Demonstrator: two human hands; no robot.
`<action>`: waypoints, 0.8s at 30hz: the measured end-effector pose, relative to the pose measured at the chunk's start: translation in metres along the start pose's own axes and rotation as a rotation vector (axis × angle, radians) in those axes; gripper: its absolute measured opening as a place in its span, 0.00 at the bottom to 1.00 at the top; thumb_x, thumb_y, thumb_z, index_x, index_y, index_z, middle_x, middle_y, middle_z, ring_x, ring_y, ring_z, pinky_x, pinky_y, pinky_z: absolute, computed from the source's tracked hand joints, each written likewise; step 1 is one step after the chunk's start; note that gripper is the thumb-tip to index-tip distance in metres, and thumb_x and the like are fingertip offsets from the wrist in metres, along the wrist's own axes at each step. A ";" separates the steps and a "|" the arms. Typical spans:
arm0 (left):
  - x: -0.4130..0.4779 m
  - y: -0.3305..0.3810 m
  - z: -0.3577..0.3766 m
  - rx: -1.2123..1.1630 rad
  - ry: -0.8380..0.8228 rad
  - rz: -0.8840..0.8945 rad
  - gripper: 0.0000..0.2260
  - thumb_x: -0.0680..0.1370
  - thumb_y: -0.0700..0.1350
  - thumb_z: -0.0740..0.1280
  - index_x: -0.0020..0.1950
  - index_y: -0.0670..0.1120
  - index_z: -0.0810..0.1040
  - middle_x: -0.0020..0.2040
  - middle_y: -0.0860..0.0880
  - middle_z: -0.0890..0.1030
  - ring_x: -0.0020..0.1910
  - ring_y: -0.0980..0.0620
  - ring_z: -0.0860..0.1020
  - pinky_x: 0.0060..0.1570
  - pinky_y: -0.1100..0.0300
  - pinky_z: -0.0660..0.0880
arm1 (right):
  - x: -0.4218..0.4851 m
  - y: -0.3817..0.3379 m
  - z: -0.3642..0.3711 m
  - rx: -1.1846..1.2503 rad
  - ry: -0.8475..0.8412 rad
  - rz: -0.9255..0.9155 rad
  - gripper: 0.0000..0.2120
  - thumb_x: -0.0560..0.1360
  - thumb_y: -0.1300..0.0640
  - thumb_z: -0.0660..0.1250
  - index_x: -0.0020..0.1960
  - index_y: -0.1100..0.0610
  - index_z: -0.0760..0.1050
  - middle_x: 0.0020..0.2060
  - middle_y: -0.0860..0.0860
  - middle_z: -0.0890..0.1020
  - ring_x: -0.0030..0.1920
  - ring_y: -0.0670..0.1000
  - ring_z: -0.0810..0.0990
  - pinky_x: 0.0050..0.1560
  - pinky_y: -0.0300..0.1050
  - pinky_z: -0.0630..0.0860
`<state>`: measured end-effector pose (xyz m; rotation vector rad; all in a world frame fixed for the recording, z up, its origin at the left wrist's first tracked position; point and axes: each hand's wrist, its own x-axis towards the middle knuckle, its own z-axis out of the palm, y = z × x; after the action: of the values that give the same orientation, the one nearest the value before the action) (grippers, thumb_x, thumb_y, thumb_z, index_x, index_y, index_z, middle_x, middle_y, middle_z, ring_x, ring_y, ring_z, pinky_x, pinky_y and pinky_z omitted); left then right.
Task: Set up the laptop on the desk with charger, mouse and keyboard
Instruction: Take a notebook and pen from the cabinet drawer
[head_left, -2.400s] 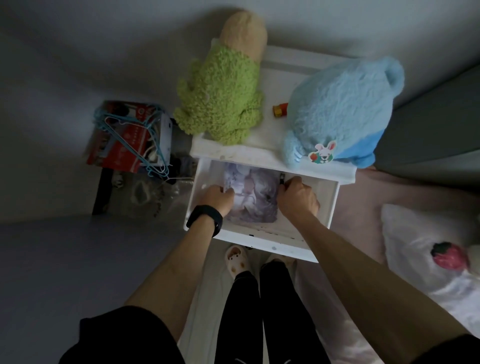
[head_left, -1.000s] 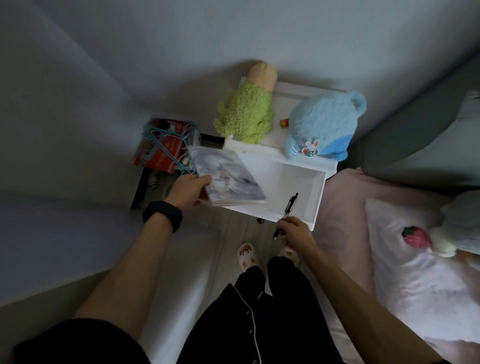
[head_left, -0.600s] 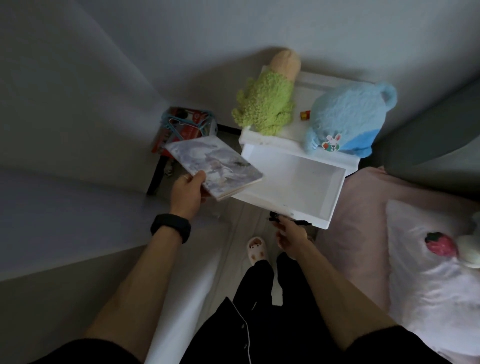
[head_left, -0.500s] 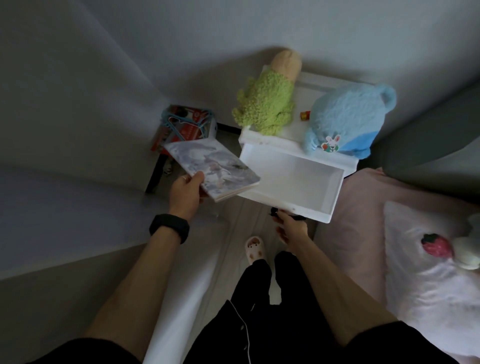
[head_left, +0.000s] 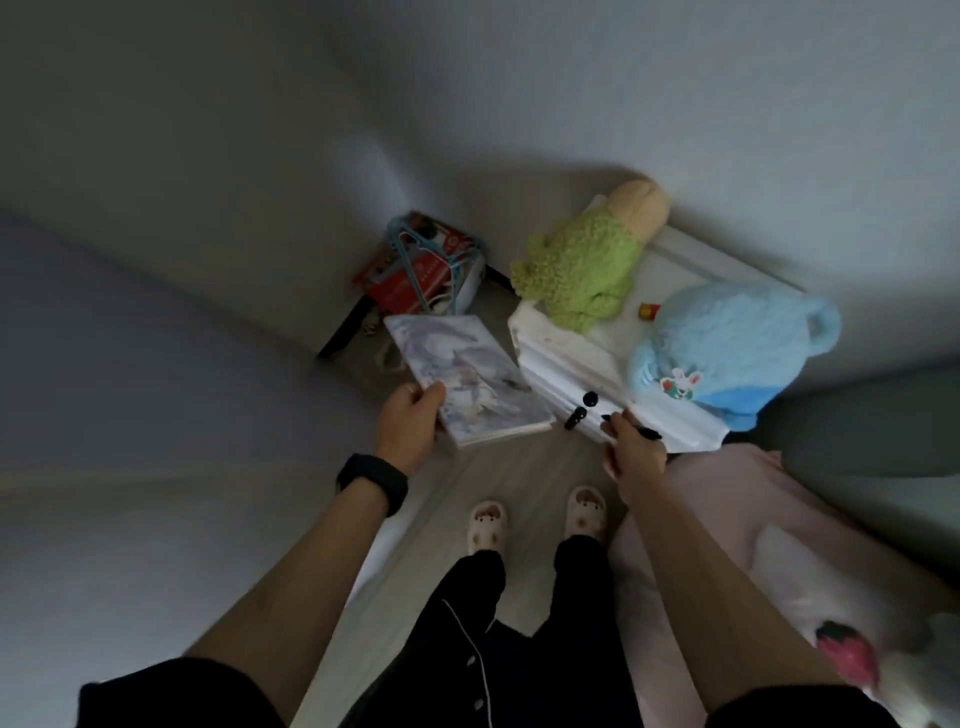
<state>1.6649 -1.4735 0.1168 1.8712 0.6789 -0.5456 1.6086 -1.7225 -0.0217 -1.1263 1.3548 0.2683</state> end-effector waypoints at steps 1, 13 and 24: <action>-0.004 -0.004 0.003 0.010 0.004 -0.012 0.11 0.81 0.49 0.63 0.46 0.41 0.76 0.46 0.40 0.81 0.46 0.39 0.80 0.50 0.44 0.78 | 0.004 -0.004 -0.002 -0.021 -0.019 0.001 0.05 0.74 0.50 0.73 0.43 0.51 0.82 0.38 0.50 0.84 0.28 0.48 0.77 0.29 0.42 0.72; -0.087 -0.118 0.028 -0.179 0.174 -0.323 0.14 0.81 0.49 0.62 0.41 0.41 0.72 0.38 0.41 0.76 0.35 0.45 0.75 0.36 0.55 0.71 | -0.032 -0.011 -0.041 -0.509 -0.354 -0.041 0.12 0.80 0.55 0.69 0.42 0.62 0.81 0.31 0.50 0.84 0.21 0.46 0.72 0.20 0.37 0.65; -0.212 -0.283 -0.028 -0.496 0.514 -0.531 0.18 0.71 0.56 0.63 0.42 0.39 0.77 0.37 0.44 0.80 0.37 0.44 0.77 0.41 0.49 0.75 | -0.129 0.089 0.030 -1.188 -0.679 -0.269 0.18 0.80 0.56 0.67 0.32 0.60 0.79 0.29 0.55 0.79 0.29 0.50 0.73 0.29 0.42 0.66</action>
<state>1.3203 -1.4030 0.0736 1.3495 1.5256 -0.1811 1.5277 -1.6001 0.0414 -1.9043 0.3317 1.2304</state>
